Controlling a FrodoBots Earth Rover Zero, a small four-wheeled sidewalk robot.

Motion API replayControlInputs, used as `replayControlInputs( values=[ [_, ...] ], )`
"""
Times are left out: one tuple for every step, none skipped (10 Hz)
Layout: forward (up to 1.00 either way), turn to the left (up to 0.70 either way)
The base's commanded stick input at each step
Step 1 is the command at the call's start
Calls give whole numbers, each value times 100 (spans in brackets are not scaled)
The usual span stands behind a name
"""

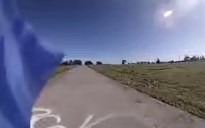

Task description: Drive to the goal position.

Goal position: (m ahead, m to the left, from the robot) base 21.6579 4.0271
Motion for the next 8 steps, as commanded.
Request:
replayControlInputs(
  values=[
    [100,40],
    [100,23],
    [100,5],
    [100,0],
    [100,0],
    [100,0],
    [100,0],
    [100,0]
  ],
)
